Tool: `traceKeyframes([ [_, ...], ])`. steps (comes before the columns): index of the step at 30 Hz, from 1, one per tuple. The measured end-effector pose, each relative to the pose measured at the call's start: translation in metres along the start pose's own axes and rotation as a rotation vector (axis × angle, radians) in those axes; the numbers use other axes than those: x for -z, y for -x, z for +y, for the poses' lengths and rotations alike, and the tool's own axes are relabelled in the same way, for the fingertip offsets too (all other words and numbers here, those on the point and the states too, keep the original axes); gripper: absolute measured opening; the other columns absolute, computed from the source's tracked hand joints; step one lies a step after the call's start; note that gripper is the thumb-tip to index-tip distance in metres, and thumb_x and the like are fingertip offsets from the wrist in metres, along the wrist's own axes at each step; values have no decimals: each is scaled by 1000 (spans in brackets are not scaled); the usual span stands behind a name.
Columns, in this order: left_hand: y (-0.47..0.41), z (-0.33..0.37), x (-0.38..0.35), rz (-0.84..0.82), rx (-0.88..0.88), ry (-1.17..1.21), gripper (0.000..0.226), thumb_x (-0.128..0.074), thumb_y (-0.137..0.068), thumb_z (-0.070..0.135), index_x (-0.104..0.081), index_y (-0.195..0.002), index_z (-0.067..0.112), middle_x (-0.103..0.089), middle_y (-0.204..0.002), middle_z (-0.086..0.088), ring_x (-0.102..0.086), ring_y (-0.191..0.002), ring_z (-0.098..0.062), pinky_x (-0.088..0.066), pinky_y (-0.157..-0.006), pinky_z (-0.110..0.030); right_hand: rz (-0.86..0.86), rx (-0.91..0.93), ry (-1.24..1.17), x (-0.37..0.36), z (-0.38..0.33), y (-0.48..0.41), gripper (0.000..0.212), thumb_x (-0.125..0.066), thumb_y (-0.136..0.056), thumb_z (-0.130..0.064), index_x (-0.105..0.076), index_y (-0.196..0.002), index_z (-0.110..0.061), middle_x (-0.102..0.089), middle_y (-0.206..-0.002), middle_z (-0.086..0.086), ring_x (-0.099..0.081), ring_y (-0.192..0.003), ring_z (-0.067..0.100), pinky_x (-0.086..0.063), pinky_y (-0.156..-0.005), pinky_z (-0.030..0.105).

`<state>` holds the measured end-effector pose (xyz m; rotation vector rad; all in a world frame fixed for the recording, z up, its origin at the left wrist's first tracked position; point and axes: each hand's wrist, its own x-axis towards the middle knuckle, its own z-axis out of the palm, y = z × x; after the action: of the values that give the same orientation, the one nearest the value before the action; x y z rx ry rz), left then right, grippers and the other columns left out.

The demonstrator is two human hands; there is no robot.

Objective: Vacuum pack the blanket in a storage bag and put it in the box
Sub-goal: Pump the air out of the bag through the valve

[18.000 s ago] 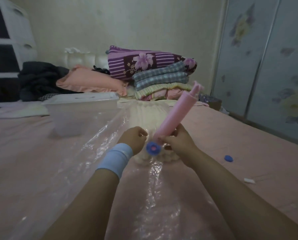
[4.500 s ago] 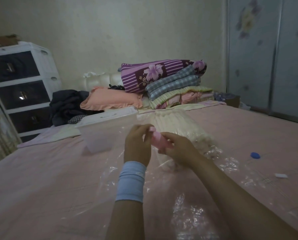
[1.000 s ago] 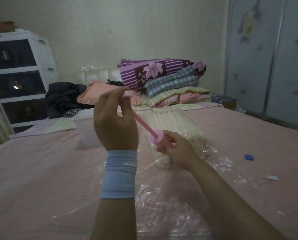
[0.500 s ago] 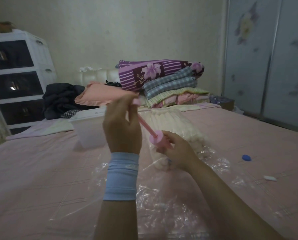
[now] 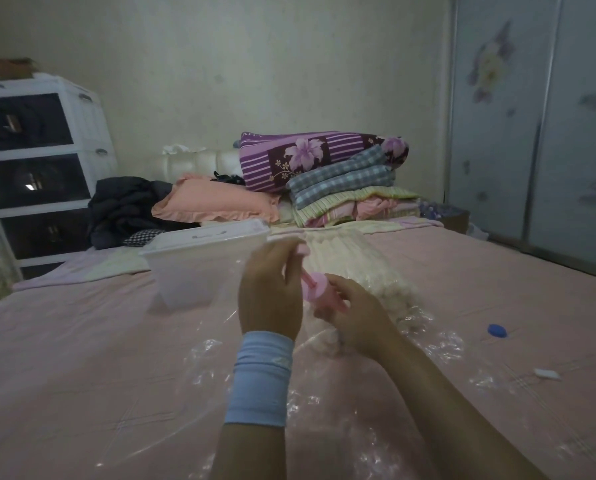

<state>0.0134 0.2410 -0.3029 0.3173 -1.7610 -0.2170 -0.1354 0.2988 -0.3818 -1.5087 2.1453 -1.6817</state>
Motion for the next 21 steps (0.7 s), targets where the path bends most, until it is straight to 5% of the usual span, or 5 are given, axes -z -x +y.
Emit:
traceKeyframes([
  [3, -23, 16, 25, 329, -100, -13, 18, -56, -96, 11, -68, -108, 6, -67, -108, -1, -63, -101, -14, -50, -92, -24, -1, -15, -2, 0, 0, 1, 54, -84, -76, -33, -60, -122, -47, -64, -117, -17, -61, -103, 2, -52, -94, 35],
  [6, -26, 16, 26, 458, -123, 3, 16, -57, -97, 9, -68, -108, 4, -62, -113, 1, -59, -109, -12, -45, -98, -21, -2, -21, 5, 0, 0, 0, 55, -84, -74, -32, -60, -121, -49, -64, -116, -17, -61, -103, 2, -51, -94, 36],
  [12, 31, -13, -21, -103, 100, 55, 16, -58, -91, 10, -70, -100, 15, -67, -99, 3, -60, -90, -11, -54, -82, -39, -20, -8, 12, -4, -1, 1, 53, -74, -73, -52, -58, -123, -47, -65, -115, -14, -64, -101, 8, -55, -91, 41],
  [14, 28, -14, -21, -171, 154, 55, 14, -62, -90, 12, -72, -97, 17, -69, -94, 5, -60, -84, -10, -53, -80, -38, -22, -5, -1, -6, -2, 1, 54, -69, -72, -58, -60, -124, -45, -64, -115, -14, -64, -101, 8, -56, -90, 43],
  [21, -34, 25, 38, 336, -65, 15, 15, -58, -95, 15, -69, -104, 10, -62, -97, 9, -61, -88, -10, -50, -81, -22, -6, -8, 5, 2, -1, 1, 52, -81, -77, -36, -59, -123, -48, -64, -117, -19, -61, -103, 1, -52, -93, 35],
])
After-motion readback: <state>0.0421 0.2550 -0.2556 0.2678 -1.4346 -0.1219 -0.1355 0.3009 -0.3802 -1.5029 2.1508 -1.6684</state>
